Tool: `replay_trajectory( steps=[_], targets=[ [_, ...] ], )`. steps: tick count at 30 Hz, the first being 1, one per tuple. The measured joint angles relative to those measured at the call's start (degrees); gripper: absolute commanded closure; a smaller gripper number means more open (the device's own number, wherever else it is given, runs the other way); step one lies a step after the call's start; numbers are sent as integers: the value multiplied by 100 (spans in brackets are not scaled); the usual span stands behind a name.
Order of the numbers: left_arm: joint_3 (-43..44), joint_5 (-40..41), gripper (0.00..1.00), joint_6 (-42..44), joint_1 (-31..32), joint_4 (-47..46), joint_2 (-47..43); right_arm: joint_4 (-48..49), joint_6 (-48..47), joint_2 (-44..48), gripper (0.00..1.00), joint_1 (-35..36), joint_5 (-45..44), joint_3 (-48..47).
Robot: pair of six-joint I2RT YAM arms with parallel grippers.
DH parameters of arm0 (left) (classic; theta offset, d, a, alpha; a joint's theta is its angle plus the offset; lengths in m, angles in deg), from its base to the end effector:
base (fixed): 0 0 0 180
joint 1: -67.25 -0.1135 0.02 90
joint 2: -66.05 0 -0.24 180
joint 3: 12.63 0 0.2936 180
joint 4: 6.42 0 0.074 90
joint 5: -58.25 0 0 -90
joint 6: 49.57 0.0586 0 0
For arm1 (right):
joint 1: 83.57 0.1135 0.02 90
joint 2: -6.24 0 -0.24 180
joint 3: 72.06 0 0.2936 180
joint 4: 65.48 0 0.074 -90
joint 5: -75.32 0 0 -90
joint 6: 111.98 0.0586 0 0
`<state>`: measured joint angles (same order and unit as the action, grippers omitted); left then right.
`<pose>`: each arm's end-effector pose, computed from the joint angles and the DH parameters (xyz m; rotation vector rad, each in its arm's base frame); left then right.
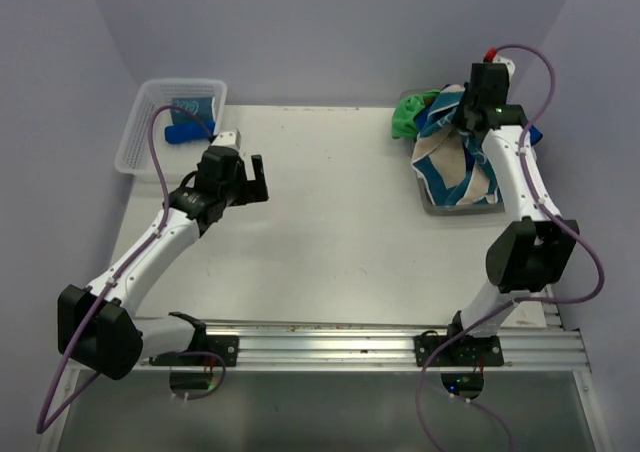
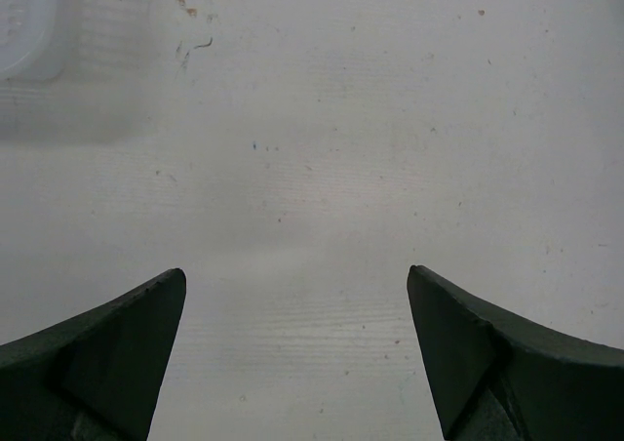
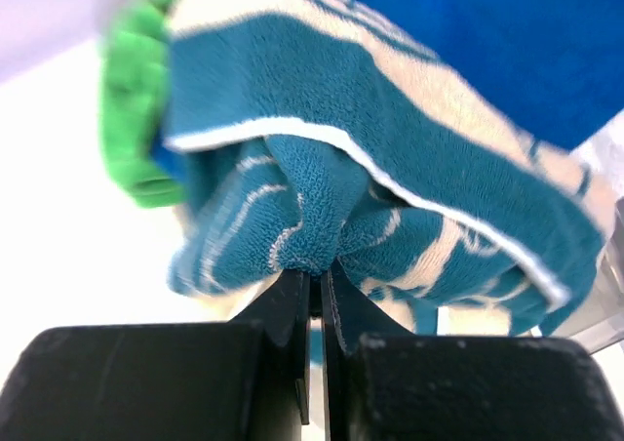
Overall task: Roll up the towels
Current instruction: Grab a towel with the right arm, then move the towel to the center of the board
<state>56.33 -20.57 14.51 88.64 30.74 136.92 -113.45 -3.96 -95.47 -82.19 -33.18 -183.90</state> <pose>0.3178 -0.1123 0.2476 -0.1933 2.2389 -0.2277 0.4604 -0.0075 0.3207 0.4896 2.1416 -0.1710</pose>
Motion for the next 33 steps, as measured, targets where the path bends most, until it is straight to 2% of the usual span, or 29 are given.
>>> replay_trajectory(
  steps=[5, 9, 15, 19, 22, 25, 27, 33],
  targets=[
    [509, 188, 0, 44, -46, 485, 275, -33, 35, 1292, 100, 234, 424, -87],
    [1099, 251, 0, 35, -389, 748, 610, -26, 33, 2015, 100, 896, 737, -721],
    [1281, 166, 0, -9, -1010, 981, 551, 144, 111, 2330, 100, 1707, 1550, -1626],
    [1473, 164, 0, -9, -1095, 1209, 509, 417, 299, 2371, 100, 2081, 1993, -1552],
    [1622, 173, 0, -11, -1185, 1318, 492, 623, 457, 2365, 100, 2302, 2245, -1093],
    [1709, 227, 0, -13, -1318, 1388, 470, 841, 660, 2286, 49, 2433, 2406, -249],
    [1768, 229, 0, -9, -1386, 1484, 487, 949, 734, 2116, 31, 2479, 2479, 413],
    [1569, -249, 0, 15, -1423, 1405, 627, 553, 688, 826, 26, 2509, 2234, 1661]
  ],
)
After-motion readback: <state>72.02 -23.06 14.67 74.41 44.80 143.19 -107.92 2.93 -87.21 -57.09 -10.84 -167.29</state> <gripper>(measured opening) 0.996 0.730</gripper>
